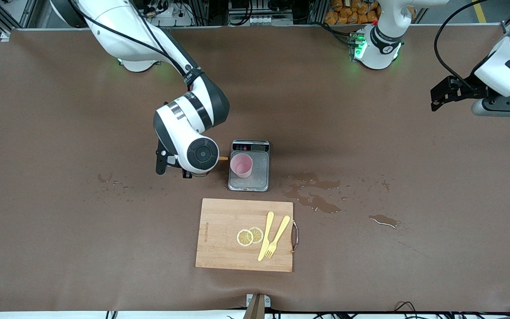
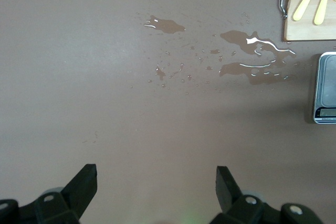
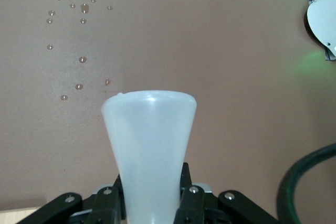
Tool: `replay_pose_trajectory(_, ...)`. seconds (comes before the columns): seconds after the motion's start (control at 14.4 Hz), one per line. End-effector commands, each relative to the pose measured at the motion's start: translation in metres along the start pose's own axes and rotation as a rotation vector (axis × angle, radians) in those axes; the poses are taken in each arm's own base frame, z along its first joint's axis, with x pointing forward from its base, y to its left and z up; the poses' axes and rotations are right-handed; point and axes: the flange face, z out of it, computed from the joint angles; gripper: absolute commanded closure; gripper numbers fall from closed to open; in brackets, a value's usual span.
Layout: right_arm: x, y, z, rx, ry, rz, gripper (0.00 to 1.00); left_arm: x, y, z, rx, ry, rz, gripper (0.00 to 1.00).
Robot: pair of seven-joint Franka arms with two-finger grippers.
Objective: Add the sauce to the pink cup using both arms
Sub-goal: 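Squeeze sauce from the bottle into the pink cup with the right gripper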
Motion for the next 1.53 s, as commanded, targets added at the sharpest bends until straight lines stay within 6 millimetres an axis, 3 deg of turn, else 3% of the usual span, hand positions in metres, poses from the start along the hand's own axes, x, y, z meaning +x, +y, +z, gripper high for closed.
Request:
replay_pose_trajectory(0.0,0.001,0.005,-0.006,0.017,0.040,0.031,0.61,0.003,-0.001,-0.005,0.015,0.006,0.006,0.00)
replay_pose_trajectory(0.14,0.007,0.000,-0.010,0.021,0.028,0.060,0.63,0.003,-0.002,-0.005,0.017,0.006,0.006,0.00)
replay_pose_trajectory(1.11,0.000,-0.004,-0.003,0.021,0.026,0.080,0.79,0.003,0.000,-0.005,0.012,0.005,0.009,0.00)
replay_pose_trajectory(1.46,0.027,-0.018,-0.016,0.000,-0.066,0.088,0.79,0.004,-0.001,-0.004,0.012,0.004,0.009,0.00)
